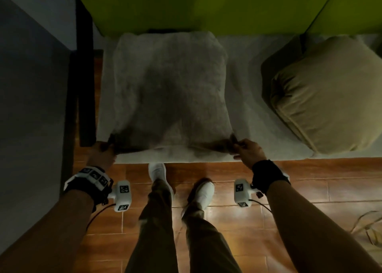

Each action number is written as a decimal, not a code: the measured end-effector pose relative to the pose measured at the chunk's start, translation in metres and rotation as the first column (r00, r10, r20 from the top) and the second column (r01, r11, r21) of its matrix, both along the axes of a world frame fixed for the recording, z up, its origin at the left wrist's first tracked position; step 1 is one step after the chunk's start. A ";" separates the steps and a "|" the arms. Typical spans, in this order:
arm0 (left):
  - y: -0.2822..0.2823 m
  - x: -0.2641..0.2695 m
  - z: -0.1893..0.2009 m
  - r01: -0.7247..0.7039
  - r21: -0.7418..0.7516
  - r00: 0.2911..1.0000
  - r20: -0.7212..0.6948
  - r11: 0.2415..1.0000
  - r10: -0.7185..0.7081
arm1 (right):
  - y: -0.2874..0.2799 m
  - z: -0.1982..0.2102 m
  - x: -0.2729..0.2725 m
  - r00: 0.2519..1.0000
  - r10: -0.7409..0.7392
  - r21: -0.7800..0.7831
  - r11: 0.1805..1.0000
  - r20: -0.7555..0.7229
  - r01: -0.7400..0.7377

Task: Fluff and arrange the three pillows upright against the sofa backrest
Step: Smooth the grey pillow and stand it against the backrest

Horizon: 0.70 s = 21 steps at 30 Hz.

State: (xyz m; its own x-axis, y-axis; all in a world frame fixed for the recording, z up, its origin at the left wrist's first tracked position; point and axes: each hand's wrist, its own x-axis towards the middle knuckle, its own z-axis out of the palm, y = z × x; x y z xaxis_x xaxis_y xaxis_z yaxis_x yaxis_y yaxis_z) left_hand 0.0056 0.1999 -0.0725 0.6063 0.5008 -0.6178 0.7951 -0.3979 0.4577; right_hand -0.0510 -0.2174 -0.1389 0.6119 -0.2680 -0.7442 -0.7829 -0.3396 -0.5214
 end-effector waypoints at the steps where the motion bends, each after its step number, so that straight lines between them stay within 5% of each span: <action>1: -0.002 0.001 0.004 0.040 0.060 0.999 0.008 0.997 -0.041 | 0.004 0.005 0.002 0.997 0.080 -0.092 0.993 -0.005 -0.080; 4: -0.005 0.003 0.017 0.125 0.215 0.976 0.149 0.969 -0.159 | 0.018 0.034 0.014 0.954 0.261 -0.376 0.907 0.144 -0.191; 6: -0.019 0.009 0.029 0.265 0.286 0.892 0.291 0.921 -0.347 | 0.036 0.064 0.031 0.862 0.400 -0.487 0.846 0.311 -0.216; 9: -0.056 0.032 0.034 0.501 0.336 0.710 0.368 0.797 -0.601 | 0.076 0.087 0.070 0.686 0.602 -0.551 0.762 0.408 -0.341; 11: -0.068 0.051 0.013 0.585 0.288 0.696 0.302 0.759 -0.651 | 0.097 0.075 0.091 0.651 0.649 -0.511 0.743 0.394 -0.432; 14: -0.066 0.065 -0.024 0.613 0.162 0.763 0.133 0.773 -0.632 | 0.094 0.038 0.105 0.798 0.544 -0.296 0.831 0.258 -0.470; 17: -0.057 0.069 -0.027 0.684 0.089 0.722 0.065 0.724 -0.689 | 0.074 0.030 0.111 0.872 0.469 -0.081 0.883 0.141 -0.462; 21: -0.045 0.084 0.006 0.653 0.099 0.739 0.131 0.751 -0.661 | 0.033 0.063 0.114 0.981 0.166 0.097 0.983 -0.103 -0.156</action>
State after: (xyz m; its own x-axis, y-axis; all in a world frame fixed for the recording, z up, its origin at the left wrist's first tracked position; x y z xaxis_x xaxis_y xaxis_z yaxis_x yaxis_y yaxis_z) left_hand 0.0892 0.1548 -0.0666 0.8762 -0.0325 -0.4808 0.2529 -0.8182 0.5163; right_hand 0.0631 -0.1843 -0.0756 0.5544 -0.1028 -0.8258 -0.7760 -0.4224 -0.4684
